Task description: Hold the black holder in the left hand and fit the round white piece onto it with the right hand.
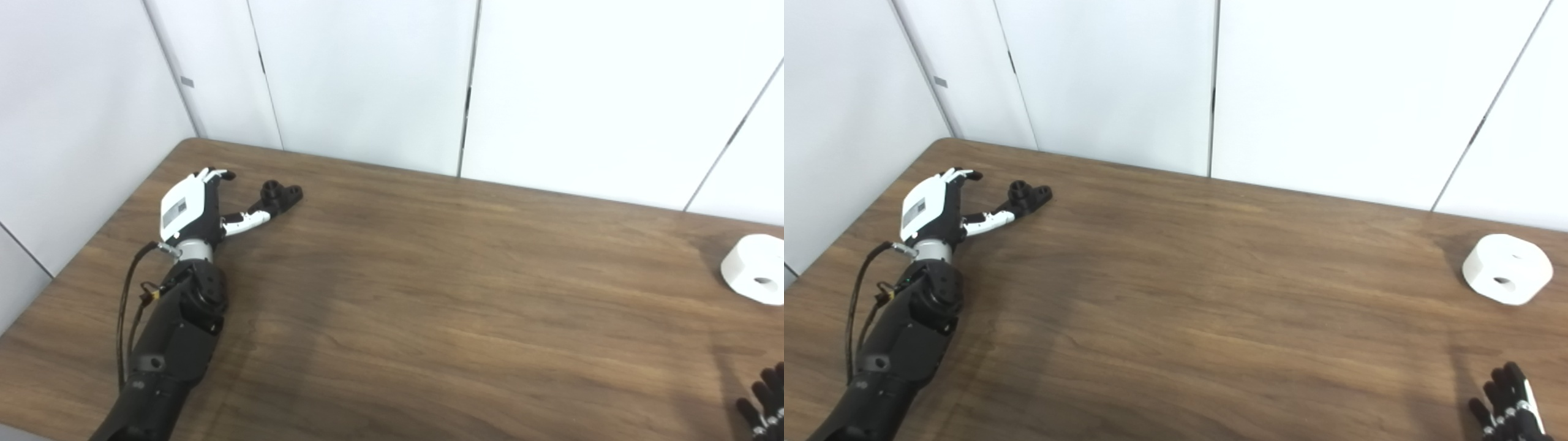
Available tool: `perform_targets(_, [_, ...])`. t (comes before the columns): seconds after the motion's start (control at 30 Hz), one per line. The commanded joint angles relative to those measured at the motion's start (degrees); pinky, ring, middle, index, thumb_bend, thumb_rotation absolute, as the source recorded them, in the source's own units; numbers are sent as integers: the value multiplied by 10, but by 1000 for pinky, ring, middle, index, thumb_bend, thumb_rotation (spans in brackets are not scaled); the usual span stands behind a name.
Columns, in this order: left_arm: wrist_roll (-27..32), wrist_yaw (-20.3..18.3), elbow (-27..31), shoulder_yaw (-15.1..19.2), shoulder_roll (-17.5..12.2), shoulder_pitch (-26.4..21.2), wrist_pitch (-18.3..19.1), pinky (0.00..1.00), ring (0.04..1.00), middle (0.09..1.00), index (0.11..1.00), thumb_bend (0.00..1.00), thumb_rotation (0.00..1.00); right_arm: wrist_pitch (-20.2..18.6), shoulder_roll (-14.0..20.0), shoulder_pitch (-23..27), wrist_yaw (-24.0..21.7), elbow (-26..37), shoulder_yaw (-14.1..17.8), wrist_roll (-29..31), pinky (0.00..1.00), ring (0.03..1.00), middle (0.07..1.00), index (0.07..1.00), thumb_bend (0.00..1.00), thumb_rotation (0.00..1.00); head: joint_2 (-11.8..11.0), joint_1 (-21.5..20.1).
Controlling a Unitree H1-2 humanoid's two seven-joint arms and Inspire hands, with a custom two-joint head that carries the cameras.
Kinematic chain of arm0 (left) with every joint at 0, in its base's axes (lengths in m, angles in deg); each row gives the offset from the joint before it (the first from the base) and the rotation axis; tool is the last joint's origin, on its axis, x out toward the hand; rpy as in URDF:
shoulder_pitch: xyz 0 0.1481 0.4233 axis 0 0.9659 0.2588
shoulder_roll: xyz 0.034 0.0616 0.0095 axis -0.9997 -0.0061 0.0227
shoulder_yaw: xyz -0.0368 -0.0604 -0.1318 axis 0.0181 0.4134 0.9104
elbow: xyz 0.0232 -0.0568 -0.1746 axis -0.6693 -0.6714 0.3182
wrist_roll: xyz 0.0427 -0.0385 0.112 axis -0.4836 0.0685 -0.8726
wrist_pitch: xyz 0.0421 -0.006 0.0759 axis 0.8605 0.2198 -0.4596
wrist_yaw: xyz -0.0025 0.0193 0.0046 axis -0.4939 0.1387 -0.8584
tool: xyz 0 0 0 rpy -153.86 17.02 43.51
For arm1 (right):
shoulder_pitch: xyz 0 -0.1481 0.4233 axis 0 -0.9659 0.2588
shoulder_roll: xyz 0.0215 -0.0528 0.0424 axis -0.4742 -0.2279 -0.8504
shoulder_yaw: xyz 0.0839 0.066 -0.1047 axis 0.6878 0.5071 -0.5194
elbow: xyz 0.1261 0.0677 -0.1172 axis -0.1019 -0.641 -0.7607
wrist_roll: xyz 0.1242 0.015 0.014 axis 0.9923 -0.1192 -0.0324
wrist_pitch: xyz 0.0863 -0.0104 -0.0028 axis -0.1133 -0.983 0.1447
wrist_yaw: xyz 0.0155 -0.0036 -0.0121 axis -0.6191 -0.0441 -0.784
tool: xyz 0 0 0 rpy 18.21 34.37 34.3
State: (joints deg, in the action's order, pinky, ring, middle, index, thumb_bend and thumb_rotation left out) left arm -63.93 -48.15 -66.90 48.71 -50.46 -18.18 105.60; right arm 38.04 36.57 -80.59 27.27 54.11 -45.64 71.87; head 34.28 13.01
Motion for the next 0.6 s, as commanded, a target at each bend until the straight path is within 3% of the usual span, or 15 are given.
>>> perform_targets(0.0, [1, 4, 2, 0, -19, -32, 4, 1000, 980, 934, 799, 934, 423, -16, 5, -18, 2, -7, -3, -5, 1000, 1000, 1000, 1000, 659, 1000, 0, 0])
perform_targets(0.57, [25, 1, -65, -38, -33, -67, -11, 1000, 971, 922, 759, 952, 414, -15, 4, -16, 9, -7, -7, -9, 1000, 1000, 1000, 1000, 617, 1000, -1, -4])
